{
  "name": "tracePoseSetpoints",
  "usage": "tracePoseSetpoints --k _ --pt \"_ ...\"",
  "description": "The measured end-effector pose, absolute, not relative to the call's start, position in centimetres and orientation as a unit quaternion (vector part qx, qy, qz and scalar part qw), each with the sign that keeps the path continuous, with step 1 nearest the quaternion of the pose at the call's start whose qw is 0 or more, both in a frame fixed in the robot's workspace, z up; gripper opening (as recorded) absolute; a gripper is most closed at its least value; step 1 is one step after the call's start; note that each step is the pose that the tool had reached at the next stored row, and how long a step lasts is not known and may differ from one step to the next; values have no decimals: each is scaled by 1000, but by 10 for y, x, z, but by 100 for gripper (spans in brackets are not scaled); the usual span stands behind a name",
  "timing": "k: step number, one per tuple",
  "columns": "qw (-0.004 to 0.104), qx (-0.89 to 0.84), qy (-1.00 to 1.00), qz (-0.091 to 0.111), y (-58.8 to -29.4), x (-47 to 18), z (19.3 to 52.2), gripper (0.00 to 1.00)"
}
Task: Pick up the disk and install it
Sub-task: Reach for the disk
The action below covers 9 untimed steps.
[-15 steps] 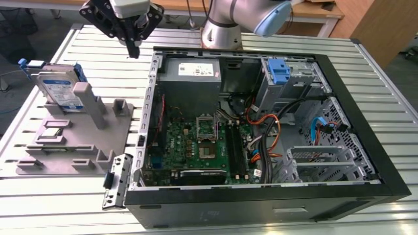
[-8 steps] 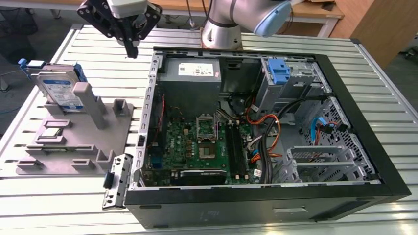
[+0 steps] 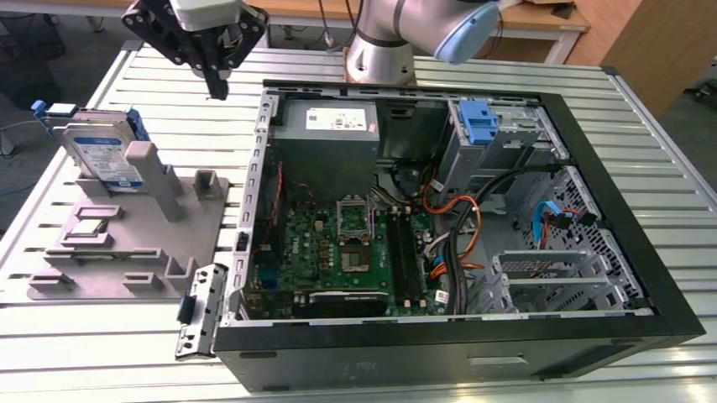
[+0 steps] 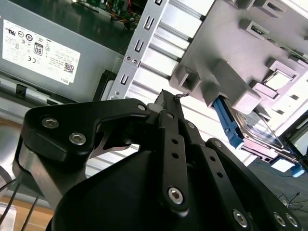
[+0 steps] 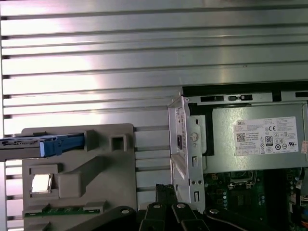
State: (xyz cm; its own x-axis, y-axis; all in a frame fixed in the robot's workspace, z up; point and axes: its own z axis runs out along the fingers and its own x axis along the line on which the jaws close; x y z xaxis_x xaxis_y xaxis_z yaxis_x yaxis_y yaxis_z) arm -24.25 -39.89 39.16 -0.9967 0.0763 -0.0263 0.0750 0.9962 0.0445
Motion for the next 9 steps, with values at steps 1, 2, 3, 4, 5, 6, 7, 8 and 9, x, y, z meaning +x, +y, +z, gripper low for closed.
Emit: tracePoseSetpoints --k 1,2,3,4,5,6,7,8,9 --pt "14 38 999 22 -399 -244 392 10" --pt "14 38 999 22 -399 -245 391 10" --pt "14 38 999 22 -399 -247 391 10" --pt "14 38 999 22 -399 -248 391 10" --pt "14 38 999 22 -399 -250 391 10" --pt "14 38 999 22 -399 -252 391 10" --pt "14 38 999 22 -399 -255 391 10" --pt "14 38 999 22 -399 -257 391 10" --pt "14 38 999 22 -399 -260 391 10"
